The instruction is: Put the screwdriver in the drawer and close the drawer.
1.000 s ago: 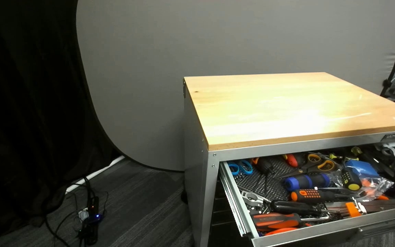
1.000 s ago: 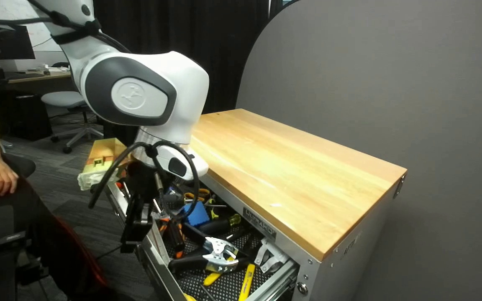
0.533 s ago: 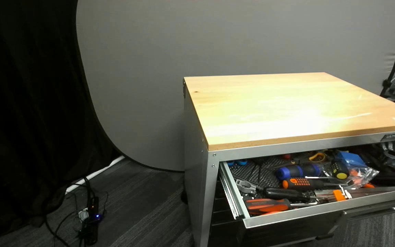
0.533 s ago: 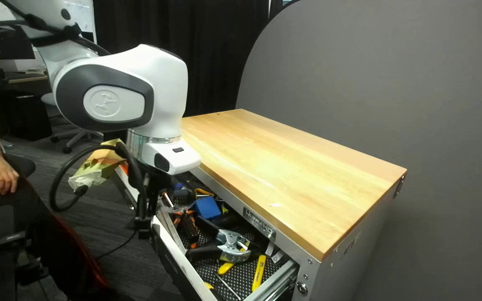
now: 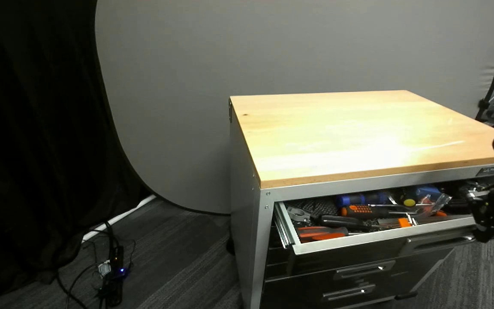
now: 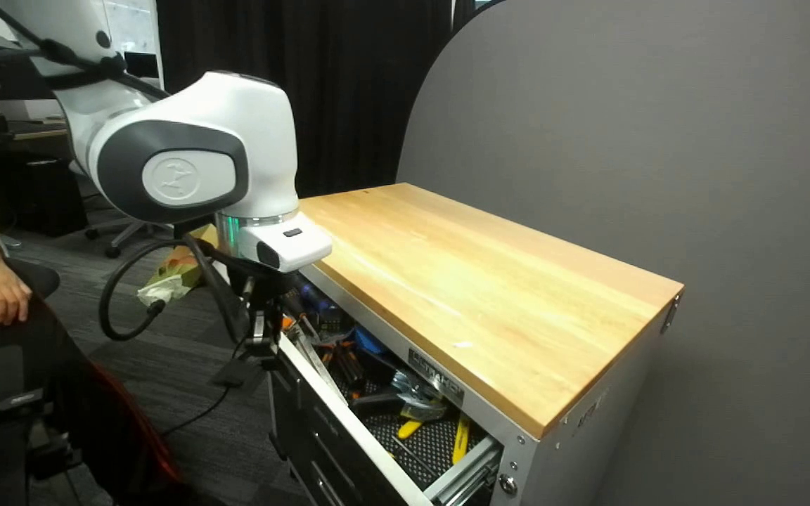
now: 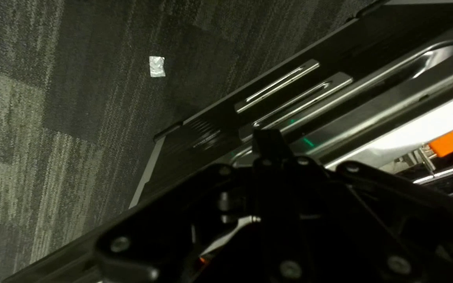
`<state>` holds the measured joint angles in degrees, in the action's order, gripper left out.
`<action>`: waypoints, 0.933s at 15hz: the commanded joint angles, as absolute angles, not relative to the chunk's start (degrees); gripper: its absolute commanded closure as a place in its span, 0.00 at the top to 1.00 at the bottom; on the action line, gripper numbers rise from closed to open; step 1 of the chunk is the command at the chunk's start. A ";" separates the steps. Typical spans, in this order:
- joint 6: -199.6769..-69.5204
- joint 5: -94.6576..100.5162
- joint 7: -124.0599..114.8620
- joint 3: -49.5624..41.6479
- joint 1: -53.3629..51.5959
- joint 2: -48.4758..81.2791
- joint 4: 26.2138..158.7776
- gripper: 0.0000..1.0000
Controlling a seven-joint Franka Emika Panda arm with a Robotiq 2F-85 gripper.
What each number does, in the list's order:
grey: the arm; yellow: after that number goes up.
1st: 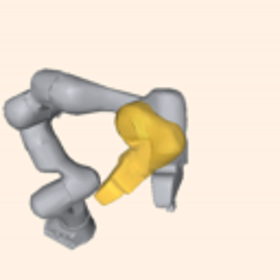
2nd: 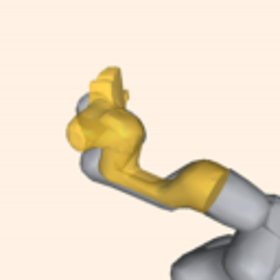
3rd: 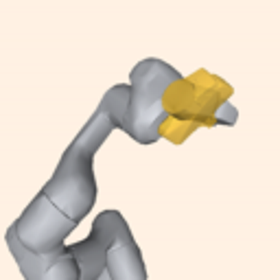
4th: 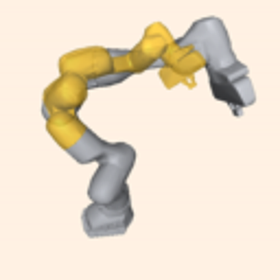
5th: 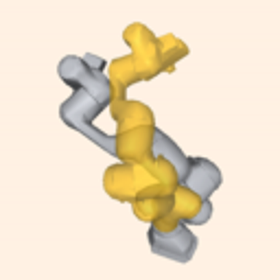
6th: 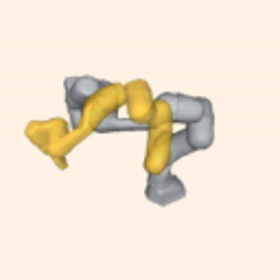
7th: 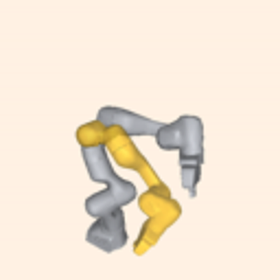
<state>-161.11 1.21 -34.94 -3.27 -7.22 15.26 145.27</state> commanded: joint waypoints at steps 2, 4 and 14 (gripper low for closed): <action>-164.80 2.28 -37.44 -4.99 -11.53 19.94 139.86 0.04; -165.29 2.10 -37.33 -5.54 -12.50 21.44 137.97 0.04; -166.47 1.37 -36.80 -7.80 -16.64 28.89 126.99 0.04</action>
